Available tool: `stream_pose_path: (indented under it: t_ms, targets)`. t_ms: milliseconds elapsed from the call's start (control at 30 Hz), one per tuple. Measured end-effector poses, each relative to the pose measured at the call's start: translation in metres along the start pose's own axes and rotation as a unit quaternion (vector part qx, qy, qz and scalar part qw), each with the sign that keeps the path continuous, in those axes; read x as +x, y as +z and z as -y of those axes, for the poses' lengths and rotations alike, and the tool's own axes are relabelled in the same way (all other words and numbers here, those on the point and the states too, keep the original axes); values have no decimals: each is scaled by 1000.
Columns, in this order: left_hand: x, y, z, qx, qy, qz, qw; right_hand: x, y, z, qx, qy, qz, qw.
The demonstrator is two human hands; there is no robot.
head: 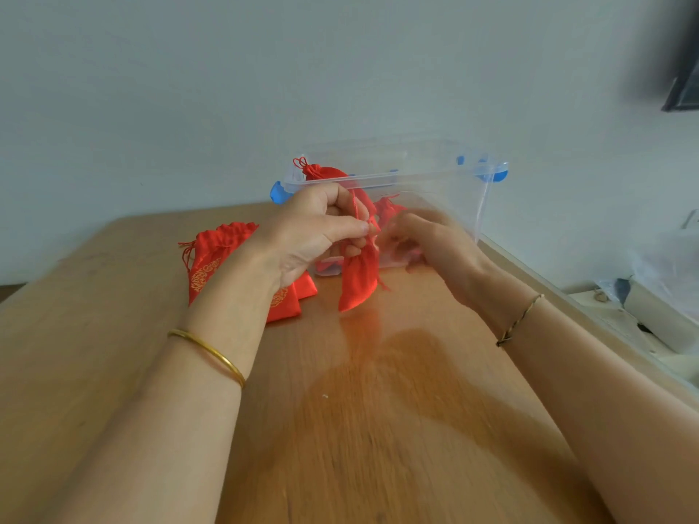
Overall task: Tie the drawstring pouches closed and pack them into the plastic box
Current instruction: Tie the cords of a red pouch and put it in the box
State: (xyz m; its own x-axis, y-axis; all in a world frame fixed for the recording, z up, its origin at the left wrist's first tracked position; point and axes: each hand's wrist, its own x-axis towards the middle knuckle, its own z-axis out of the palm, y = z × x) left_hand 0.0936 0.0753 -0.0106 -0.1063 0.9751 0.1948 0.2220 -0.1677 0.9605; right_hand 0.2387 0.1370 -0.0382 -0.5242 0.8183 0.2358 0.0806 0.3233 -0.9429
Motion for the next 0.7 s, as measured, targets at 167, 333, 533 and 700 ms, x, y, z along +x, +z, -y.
stream_pose_path:
  t_ms: [167,333,533,700]
  targets:
    - [-2,4,1,122,73,22,990,5,6,-12,61,-25,36,997]
    - [4,7,8,217,188,-42,957,4,10,-13,119,24,83,989]
    - [9,6,14,221,198,-85,951,1,11,-9,173,57,93,979]
    - [9,6,17,180,134,-92,970,6,11,-13,73,6,-37,997]
